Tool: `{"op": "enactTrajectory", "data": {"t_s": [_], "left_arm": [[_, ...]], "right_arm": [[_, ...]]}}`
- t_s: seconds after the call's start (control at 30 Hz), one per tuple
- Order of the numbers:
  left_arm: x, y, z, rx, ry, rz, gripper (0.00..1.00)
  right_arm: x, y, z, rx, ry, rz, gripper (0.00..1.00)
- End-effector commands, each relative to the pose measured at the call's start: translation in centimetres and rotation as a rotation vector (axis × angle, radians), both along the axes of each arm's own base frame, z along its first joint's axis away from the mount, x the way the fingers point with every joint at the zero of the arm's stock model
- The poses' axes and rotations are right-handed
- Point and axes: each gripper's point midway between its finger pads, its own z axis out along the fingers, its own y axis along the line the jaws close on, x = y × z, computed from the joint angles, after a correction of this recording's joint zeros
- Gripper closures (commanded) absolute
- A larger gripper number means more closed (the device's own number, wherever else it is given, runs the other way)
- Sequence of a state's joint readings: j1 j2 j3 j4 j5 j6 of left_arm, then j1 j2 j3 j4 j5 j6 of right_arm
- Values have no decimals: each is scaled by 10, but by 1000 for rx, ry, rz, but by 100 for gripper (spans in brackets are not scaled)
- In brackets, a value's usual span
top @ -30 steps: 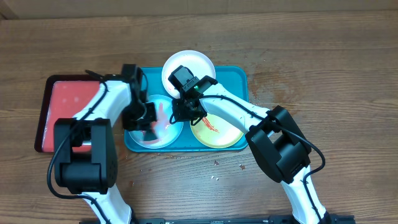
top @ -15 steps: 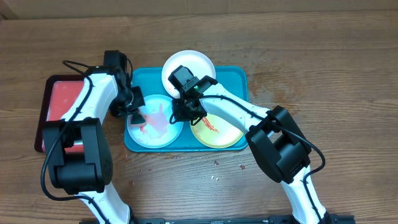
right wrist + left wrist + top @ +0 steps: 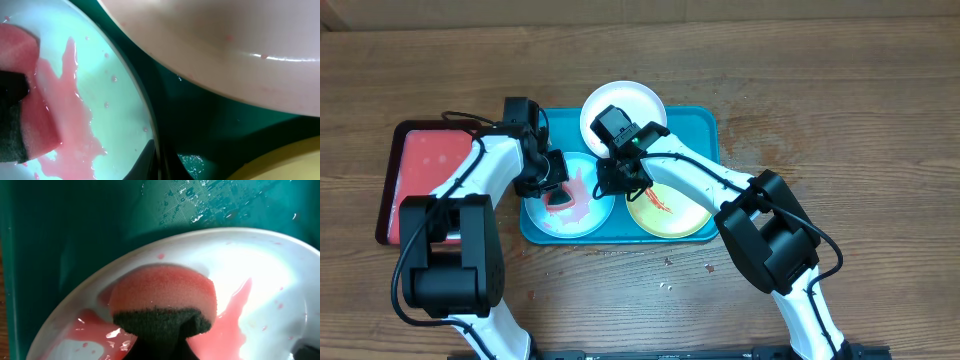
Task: Clean dirty plates on tray and stack at the side
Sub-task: 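Scrub the light blue plate with the sponge in the left gripper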
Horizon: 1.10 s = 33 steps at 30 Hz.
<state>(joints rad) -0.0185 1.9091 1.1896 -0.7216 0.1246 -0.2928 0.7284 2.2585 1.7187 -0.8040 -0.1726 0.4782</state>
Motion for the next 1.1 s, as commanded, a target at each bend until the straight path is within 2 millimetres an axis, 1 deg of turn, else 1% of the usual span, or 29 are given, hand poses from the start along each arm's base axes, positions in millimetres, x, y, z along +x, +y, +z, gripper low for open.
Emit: {"op": "enactTrajectory", "data": {"t_s": [0.0,0.03,0.1,0.2,0.27,0.3,0.4,0.47,0.5,0.57,0.6,0.63,0.83,0.93,1.07], "left_arm": [[-32,41,-29,244,120,7,96],[-34,52,-26,308,129,9,96],[-36,67,-20,393,145,11,96],[-38,81,-6,483,175,8,96],[-35,83,2,494,180,7,96],[-33,80,6,477,180,6,96],[-27,56,11,333,178,1,96],[-25,30,8,179,172,-5,96],[-23,13,7,81,163,-20,96],[-20,-18,6,-91,135,-83,96],[-21,-29,6,-150,126,-102,96],[-22,-36,4,-182,125,-108,96],[-41,-50,-14,-193,150,-145,96],[-46,-53,-19,-194,157,-154,96],[-42,-48,-15,-197,150,-144,96]], "right_arm": [[6,-7,-6,-36,-20,-12,96],[6,-7,-5,-36,-21,-12,96],[6,-6,-5,-34,-24,-9,96],[7,-7,-5,-38,-26,-10,96],[7,-7,-5,-38,-27,-10,96],[7,-7,-6,-39,-28,-11,96],[7,-7,-6,-40,-28,-11,96],[7,-7,-5,-39,-28,-11,96],[7,-7,-6,-40,-28,-11,96],[8,-7,-5,-38,-30,-11,96],[8,-7,-5,-37,-31,-11,96],[8,-7,-5,-37,-31,-11,96],[8,-6,-5,-36,-32,-11,96],[8,-6,-5,-34,-34,-11,96],[8,-6,-5,-34,-33,-11,96]]}}
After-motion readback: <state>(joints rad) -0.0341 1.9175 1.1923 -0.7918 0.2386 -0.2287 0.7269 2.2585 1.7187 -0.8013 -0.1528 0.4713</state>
